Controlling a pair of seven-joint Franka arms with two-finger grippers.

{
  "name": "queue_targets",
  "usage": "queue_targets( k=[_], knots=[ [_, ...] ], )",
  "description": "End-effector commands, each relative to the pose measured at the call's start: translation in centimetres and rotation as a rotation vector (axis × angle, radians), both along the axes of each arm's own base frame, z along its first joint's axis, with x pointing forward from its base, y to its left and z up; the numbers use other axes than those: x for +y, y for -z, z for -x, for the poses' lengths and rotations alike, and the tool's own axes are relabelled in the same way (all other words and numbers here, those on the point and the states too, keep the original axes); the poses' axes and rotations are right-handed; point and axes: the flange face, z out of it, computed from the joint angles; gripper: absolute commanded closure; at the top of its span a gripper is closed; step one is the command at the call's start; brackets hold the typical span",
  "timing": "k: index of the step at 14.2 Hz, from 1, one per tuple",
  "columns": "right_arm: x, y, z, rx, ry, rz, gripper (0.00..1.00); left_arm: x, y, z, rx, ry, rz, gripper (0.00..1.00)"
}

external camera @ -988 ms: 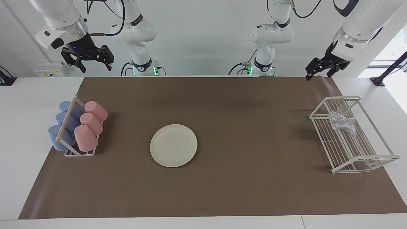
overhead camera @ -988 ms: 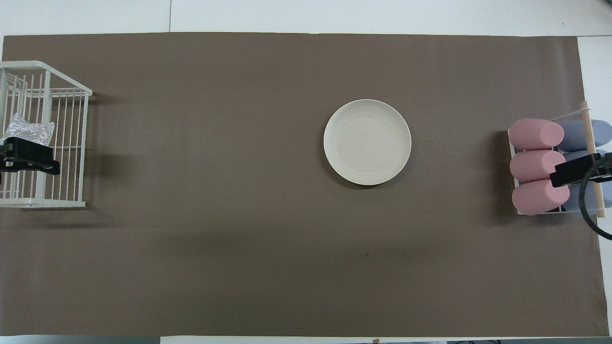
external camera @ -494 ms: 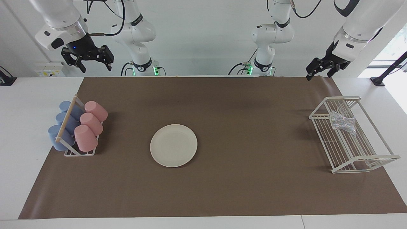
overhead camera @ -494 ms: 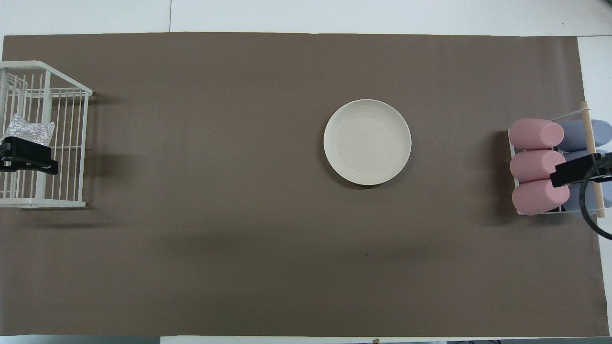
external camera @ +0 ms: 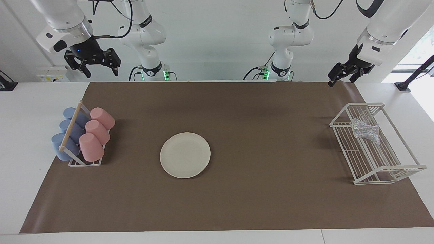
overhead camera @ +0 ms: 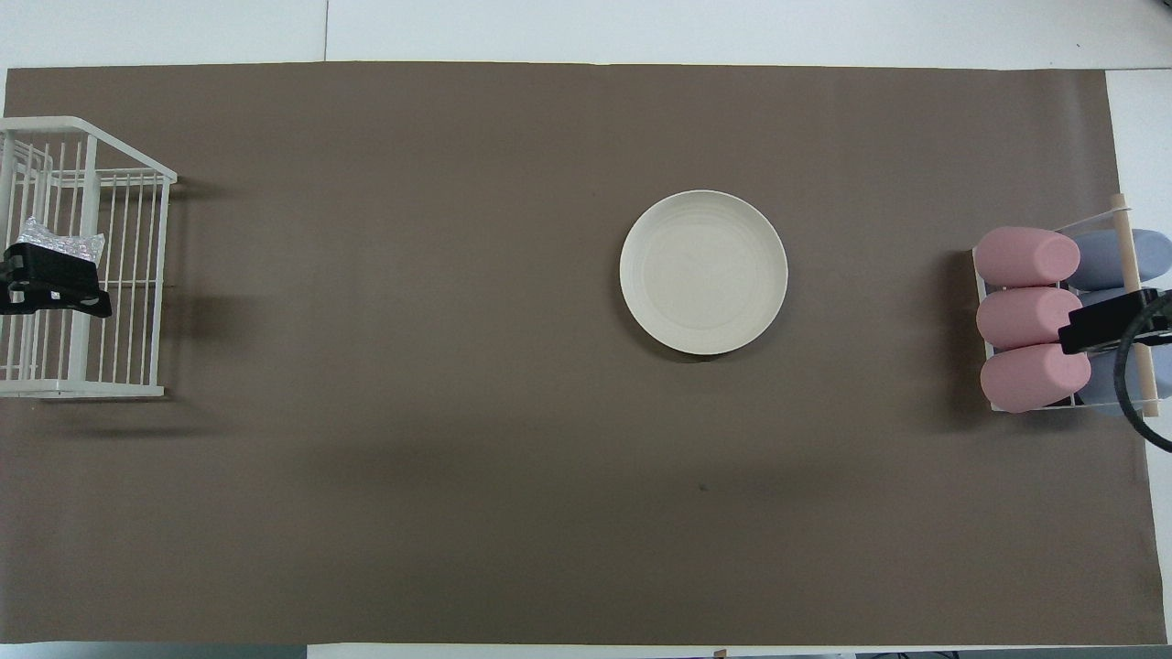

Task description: Wipe plate with sponge

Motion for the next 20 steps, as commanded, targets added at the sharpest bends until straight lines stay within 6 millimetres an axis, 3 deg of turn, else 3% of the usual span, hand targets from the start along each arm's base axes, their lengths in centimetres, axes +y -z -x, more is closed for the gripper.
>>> queue_targets(
  k=[1,5,7,12,16,17,18,19,20],
  knots=[
    [-0.4,0.1,0.1,-0.032,0.094,0.020,0.00,-1.5,3.7,-2.2,0.018,0.041,-0.163,0.00],
    [-0.3,0.0,0.1,-0.040,0.294,0.025,0.00,-0.9,11.7,-6.9,0.077,0.134,-0.449,0.00],
    [-0.2,0.0,0.1,-0.040,0.370,0.024,0.00,-0.2,13.6,-8.1,0.088,0.174,-0.563,0.00],
    [0.6,0.2,0.3,-0.036,0.544,0.038,0.00,-0.5,21.4,-10.4,0.031,0.148,-0.758,0.00],
    [1.0,1.7,0.6,-0.092,0.695,0.013,0.00,-0.1,21.3,-10.8,0.021,0.165,-0.798,0.00],
    [1.0,1.6,0.4,-0.103,0.700,0.010,0.00,-0.1,21.2,-10.8,0.018,0.163,-0.798,0.10],
    [1.2,1.6,0.4,-0.104,0.700,0.009,0.00,-0.1,21.2,-10.8,0.020,0.162,-0.798,0.30],
    [1.2,1.7,0.5,-0.093,0.708,0.010,0.00,0.0,21.2,-10.8,0.021,0.162,-0.799,0.62],
    [1.2,1.7,0.6,-0.091,0.716,0.009,0.00,0.0,21.2,-10.7,0.024,0.161,-0.800,0.87]
  ],
)
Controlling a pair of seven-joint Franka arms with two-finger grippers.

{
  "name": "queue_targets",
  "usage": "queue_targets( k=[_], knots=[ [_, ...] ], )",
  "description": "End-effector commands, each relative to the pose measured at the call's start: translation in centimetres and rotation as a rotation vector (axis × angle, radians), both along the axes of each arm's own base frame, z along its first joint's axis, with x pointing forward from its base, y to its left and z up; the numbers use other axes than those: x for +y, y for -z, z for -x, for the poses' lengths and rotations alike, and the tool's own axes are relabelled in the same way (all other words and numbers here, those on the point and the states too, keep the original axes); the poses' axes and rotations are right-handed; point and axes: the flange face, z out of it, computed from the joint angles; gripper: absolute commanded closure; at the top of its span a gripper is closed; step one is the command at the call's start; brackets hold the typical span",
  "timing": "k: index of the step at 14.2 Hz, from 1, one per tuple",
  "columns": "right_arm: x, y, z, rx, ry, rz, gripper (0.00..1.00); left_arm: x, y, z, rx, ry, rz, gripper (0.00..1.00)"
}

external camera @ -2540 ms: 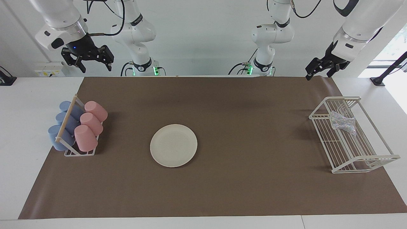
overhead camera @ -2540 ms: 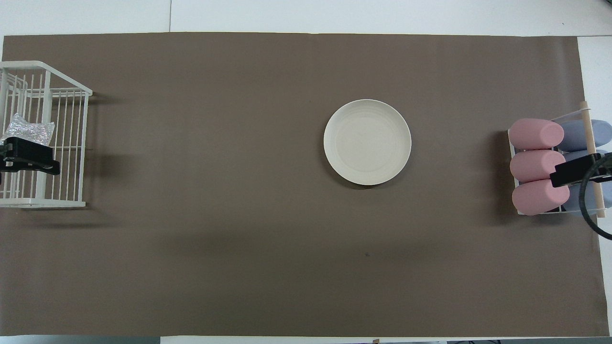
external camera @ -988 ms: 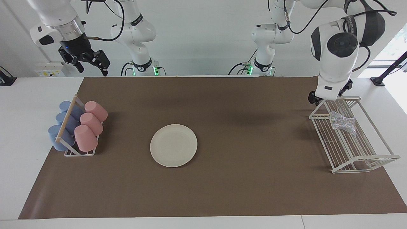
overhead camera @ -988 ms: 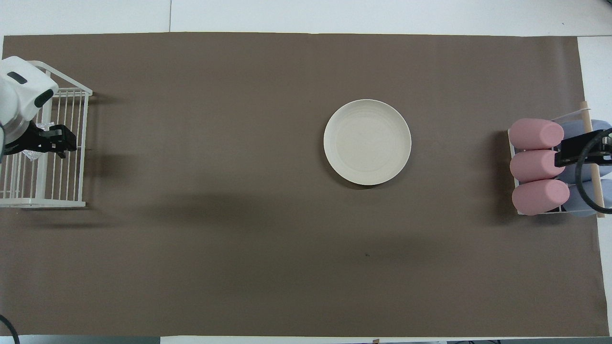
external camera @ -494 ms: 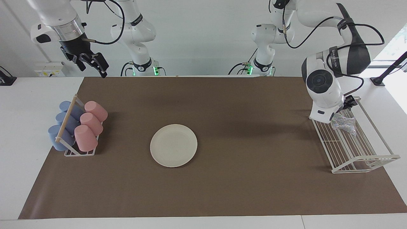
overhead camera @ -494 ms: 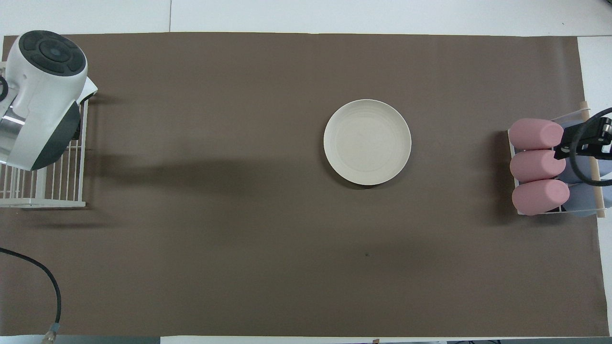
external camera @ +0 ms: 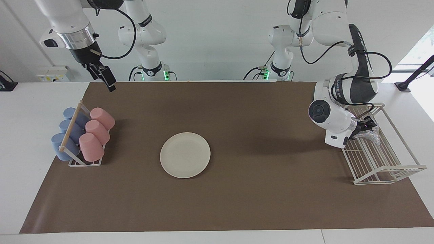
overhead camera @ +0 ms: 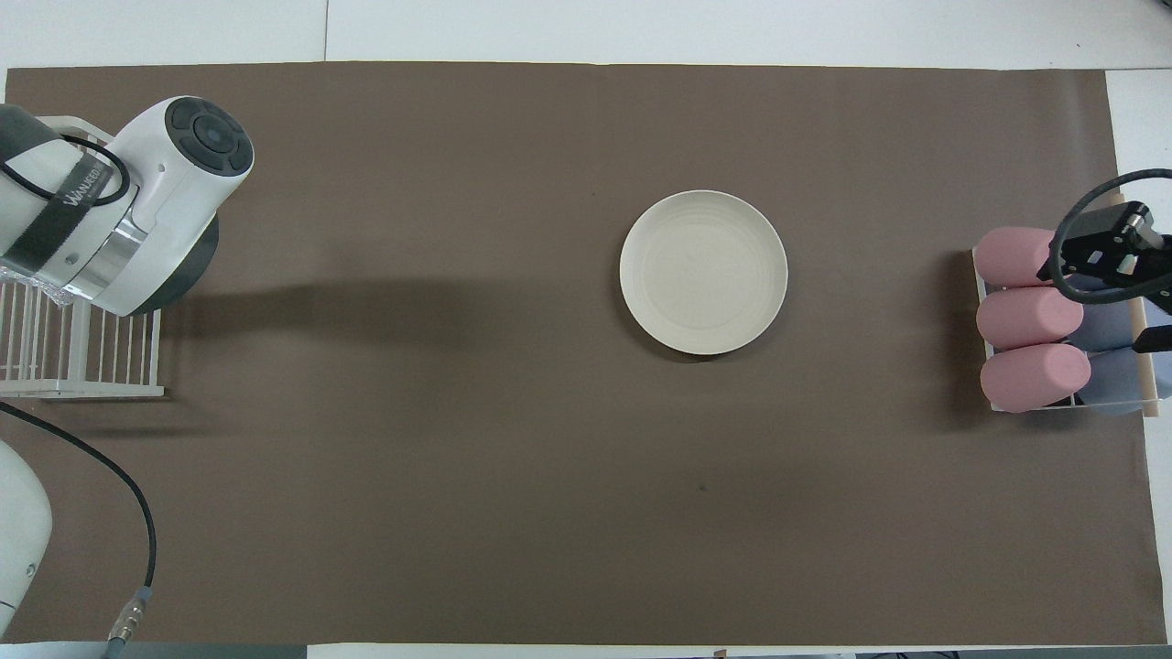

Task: Wipe plate with sponge
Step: 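Grasp the clear scrubber in the rack with the left gripper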

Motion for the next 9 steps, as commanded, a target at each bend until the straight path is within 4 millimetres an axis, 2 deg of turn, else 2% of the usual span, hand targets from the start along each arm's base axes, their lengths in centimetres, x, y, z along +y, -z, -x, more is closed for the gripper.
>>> queue_targets(
  k=[1,3,4,6,8,9],
  knots=[
    [0.4,0.4,1.1,-0.001,0.041,-0.011,0.00,0.2,-0.4,0.0,-0.016,0.007,-0.017,1.00],
    [1.1,0.4,1.5,0.020,0.145,-0.072,0.00,0.4,-0.8,-0.1,-0.023,0.005,-0.014,1.00],
    [3.2,0.3,1.9,0.048,0.226,-0.077,0.00,0.3,-0.7,-0.1,-0.022,0.005,-0.015,1.00],
    [5.2,0.1,2.1,0.054,0.328,-0.074,0.00,0.3,-1.4,-0.2,-0.025,0.002,-0.008,1.00],
    [7.1,-0.4,2.5,0.056,0.371,-0.071,0.00,0.1,-4.0,-0.4,-0.029,-0.019,0.022,1.00],
    [8.2,-0.8,2.9,0.061,0.398,-0.069,0.00,-0.2,-6.2,-0.4,-0.035,-0.051,0.074,1.00]
  ],
)
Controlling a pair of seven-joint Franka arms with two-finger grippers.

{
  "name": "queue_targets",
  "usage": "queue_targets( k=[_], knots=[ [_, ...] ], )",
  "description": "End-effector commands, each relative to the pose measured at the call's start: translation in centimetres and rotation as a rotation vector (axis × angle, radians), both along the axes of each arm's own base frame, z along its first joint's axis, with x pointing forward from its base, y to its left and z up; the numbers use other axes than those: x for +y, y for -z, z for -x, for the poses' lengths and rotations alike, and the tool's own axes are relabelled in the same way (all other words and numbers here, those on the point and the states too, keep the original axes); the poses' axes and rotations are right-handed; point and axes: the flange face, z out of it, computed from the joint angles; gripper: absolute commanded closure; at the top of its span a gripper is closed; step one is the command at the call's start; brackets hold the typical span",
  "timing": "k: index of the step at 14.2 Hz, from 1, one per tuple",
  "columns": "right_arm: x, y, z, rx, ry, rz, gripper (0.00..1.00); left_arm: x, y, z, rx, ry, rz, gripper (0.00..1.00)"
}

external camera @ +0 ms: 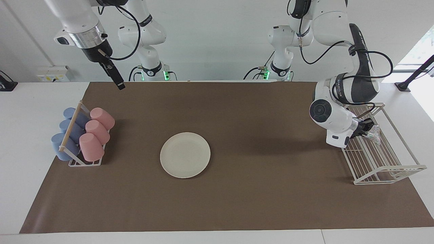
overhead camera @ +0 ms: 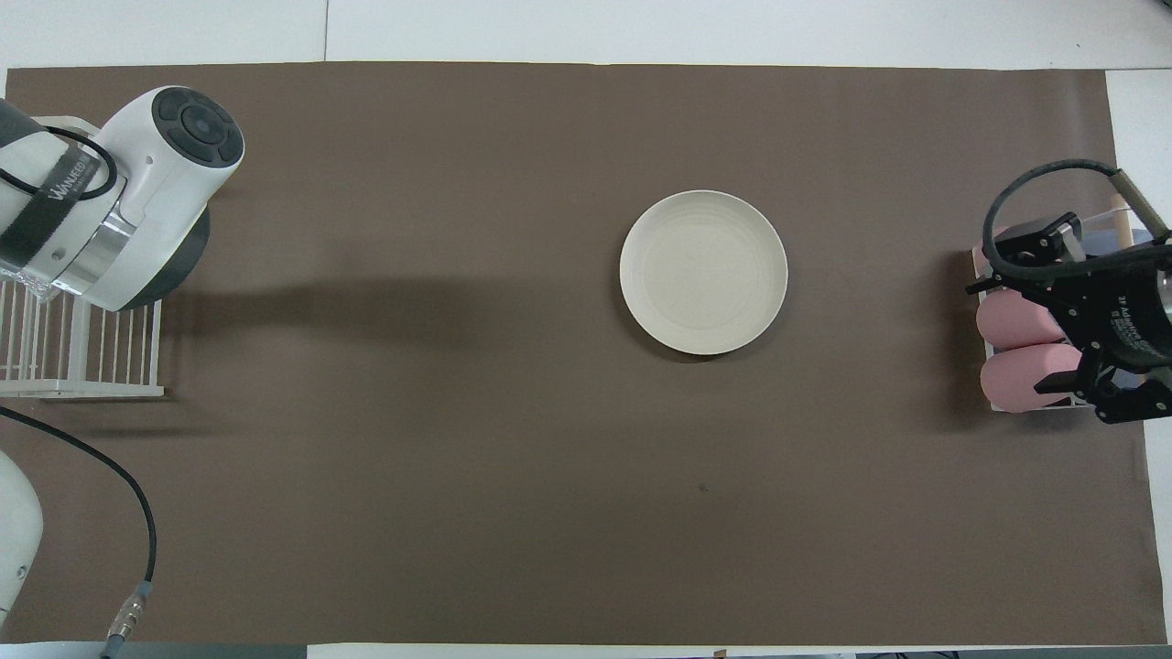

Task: Wipe plate with sponge
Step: 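Grasp the clear scrubber in the rack with the left gripper, then carry the scrubber toward the plate while the right gripper approaches it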

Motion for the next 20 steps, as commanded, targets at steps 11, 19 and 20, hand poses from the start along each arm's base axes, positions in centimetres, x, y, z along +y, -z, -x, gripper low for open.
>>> queue_targets(
  k=[11,19,20],
  knots=[
    [8.3,-1.3,3.6,0.035,0.154,-0.018,0.00,-1.9,-21.1,6.5,0.027,-0.375,1.138,1.00],
    [11.3,-1.6,5.2,0.056,0.238,0.006,0.00,-3.6,-15.1,12.8,0.022,-0.489,1.759,1.00],
    [12.5,-1.7,5.5,0.041,0.250,0.004,0.00,-3.9,-13.9,13.8,-0.001,-0.513,1.828,1.00]
  ],
)
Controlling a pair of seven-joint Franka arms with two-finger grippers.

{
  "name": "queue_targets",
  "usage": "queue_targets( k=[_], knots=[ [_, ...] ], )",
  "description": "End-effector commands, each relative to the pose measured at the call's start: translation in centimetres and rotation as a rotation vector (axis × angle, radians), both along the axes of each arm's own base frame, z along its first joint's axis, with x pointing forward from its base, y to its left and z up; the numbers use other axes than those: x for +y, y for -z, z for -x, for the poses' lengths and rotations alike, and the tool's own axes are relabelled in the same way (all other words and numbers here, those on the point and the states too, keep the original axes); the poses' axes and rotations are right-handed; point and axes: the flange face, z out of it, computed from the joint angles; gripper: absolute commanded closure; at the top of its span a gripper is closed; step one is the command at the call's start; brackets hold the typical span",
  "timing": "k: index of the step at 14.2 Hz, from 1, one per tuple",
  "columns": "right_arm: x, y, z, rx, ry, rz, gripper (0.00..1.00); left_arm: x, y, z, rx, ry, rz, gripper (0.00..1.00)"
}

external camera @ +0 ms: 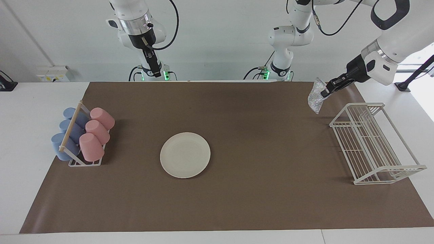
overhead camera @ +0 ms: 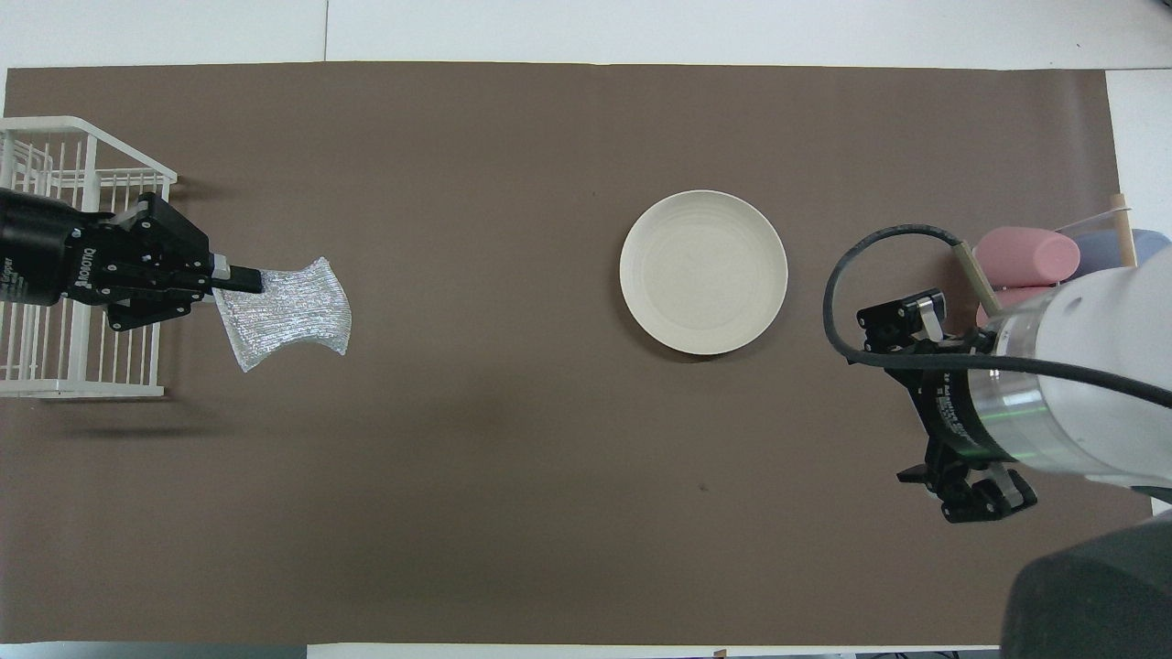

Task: Wipe plate with sponge
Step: 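Carry the scrubber toward the plate while the right gripper approaches it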

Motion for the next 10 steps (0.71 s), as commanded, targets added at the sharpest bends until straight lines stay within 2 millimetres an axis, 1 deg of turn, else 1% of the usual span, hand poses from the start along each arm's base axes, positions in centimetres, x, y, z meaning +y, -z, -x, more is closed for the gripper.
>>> queue_targets(
  k=[1,2,4,6,7,8,9,10],
  knots=[
    [3.3,-0.5,1.3,-0.037,0.045,-0.009,0.00,-1.1,2.7,4.9,-0.065,-0.086,0.153,1.00],
    [4.4,-0.5,1.8,-0.039,0.045,-0.008,0.00,-2.8,3.5,6.0,-0.087,-0.081,0.183,1.00],
    [5.5,-0.5,2.3,-0.030,0.043,-0.027,0.00,-5.3,4.7,7.8,-0.115,-0.101,0.254,1.00],
    [5.6,-0.5,2.3,-0.028,0.027,-0.042,0.00,-8.4,5.3,9.1,-0.143,-0.032,0.326,1.00],
    [5.5,-0.5,2.3,-0.028,-0.015,-0.038,0.00,-9.6,6.1,9.8,-0.159,-0.001,0.362,1.00],
    [5.7,-0.5,2.4,-0.039,-0.079,-0.035,0.00,-9.9,7.1,10.2,-0.175,0.006,0.398,1.00],
    [5.9,-0.6,2.3,-0.048,-0.078,-0.046,0.00,-10.4,7.5,10.4,-0.170,0.014,0.423,1.00],
    [6.0,-0.8,2.1,-0.052,-0.025,-0.055,0.00,-10.9,7.9,10.6,-0.162,0.028,0.435,1.00]
  ],
)
